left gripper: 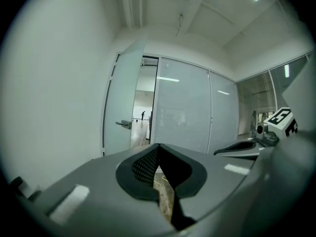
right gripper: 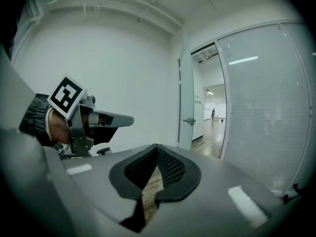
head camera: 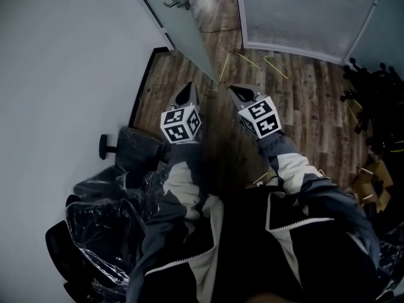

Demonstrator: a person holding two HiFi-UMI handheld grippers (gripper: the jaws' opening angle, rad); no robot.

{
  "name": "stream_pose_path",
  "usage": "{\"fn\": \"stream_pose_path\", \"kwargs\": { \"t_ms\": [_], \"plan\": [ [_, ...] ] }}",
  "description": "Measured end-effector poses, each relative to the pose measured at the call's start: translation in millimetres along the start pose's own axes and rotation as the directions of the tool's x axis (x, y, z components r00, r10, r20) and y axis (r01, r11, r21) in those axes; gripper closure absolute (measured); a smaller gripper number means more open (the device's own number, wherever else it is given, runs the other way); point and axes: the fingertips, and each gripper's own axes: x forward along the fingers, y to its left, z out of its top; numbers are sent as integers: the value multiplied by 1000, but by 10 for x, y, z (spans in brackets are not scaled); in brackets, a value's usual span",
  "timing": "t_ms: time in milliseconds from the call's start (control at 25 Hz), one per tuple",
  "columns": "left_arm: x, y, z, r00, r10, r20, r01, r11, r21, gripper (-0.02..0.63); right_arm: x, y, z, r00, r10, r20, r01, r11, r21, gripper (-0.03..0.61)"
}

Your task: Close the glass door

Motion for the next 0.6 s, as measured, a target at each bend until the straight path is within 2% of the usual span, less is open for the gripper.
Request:
{"fn": "stream_pose_path", "kwargs": {
  "t_ms": [360, 600],
  "plan": [
    [352, 313, 50, 1000, 10, 1, -10, 1000, 6, 611, 362, -240, 70, 1000, -12, 3, 12, 1000, -5, 574],
    [704, 781, 67, 1000, -2, 9, 2, 1000, -1, 611, 913, -385, 140, 999, -31, -5, 31, 999, -17, 574]
  ]
}}
